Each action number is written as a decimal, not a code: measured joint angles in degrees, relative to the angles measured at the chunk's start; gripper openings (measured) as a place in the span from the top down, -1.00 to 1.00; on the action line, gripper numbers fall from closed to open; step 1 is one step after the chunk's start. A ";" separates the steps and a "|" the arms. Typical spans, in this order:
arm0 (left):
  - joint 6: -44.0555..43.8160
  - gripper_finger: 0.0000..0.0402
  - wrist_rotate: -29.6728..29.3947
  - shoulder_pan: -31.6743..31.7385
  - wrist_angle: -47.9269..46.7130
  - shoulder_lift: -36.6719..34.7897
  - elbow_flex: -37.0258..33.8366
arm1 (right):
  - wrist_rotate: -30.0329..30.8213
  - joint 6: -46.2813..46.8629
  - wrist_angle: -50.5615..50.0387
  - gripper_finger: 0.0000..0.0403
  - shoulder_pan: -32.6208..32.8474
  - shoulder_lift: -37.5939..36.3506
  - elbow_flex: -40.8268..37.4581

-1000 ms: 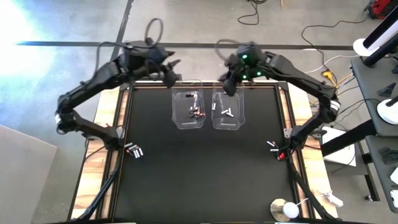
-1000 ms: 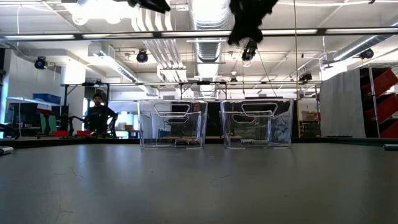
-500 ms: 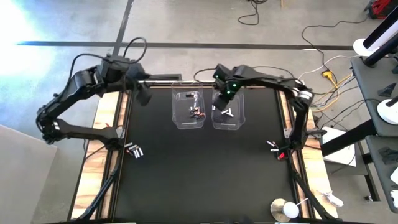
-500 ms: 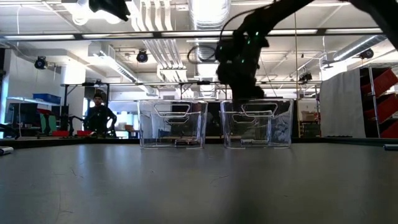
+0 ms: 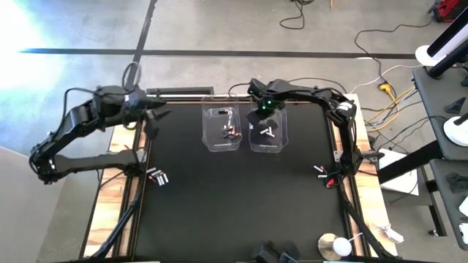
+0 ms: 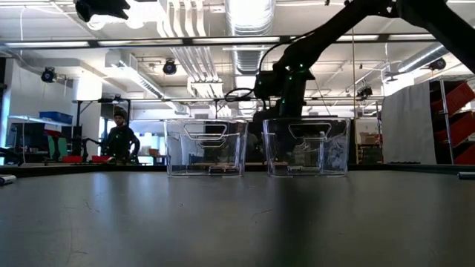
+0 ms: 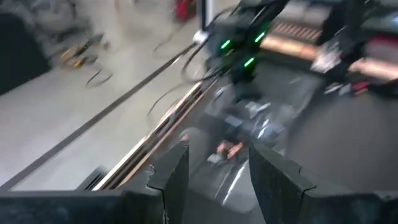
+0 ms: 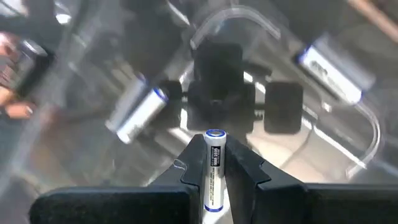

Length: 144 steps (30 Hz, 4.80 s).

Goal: Sort batteries
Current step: Put the white battery into the right transparent bin

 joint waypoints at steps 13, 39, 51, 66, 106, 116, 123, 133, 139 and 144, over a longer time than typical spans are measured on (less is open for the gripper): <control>-1.67 0.27 2.14 0.00 11.89 -6.90 -3.31 | 1.38 -11.80 2.58 0.84 -0.48 0.24 -1.50; -1.03 0.27 1.98 0.00 11.47 -6.22 -3.24 | 1.40 -19.43 4.98 0.78 -0.24 0.44 -7.23; 1.95 0.27 10.43 -0.04 -6.09 -9.46 -3.20 | 1.21 -19.92 -9.22 0.20 0.44 0.06 3.10; -0.62 0.27 11.49 0.00 -11.23 -16.95 -3.20 | 11.70 -26.30 -15.97 0.00 17.55 -0.36 29.61; -38.15 0.27 27.86 -2.20 -14.50 -14.40 -28.77 | 26.46 1.90 -11.49 -0.08 56.24 -0.13 36.70; -41.06 0.27 15.83 -12.73 -14.00 -4.45 -30.55 | 32.85 4.83 -15.73 -0.08 55.55 -0.13 36.68; -32.70 0.27 14.42 -21.54 -13.41 4.17 -28.40 | 32.86 3.94 -15.71 -0.08 53.62 -0.13 36.68; -6.33 0.27 11.40 -29.74 -13.40 11.63 -24.95 | 32.85 6.36 -15.47 -0.08 52.22 -0.13 36.68; -3.48 0.27 13.50 -29.86 -13.35 18.83 -24.80 | 32.78 6.95 -15.49 -0.08 52.54 -0.13 36.68; -1.81 0.27 17.42 -31.27 -13.16 26.58 -21.77 | 32.77 6.95 -15.52 -0.08 52.52 -0.13 36.68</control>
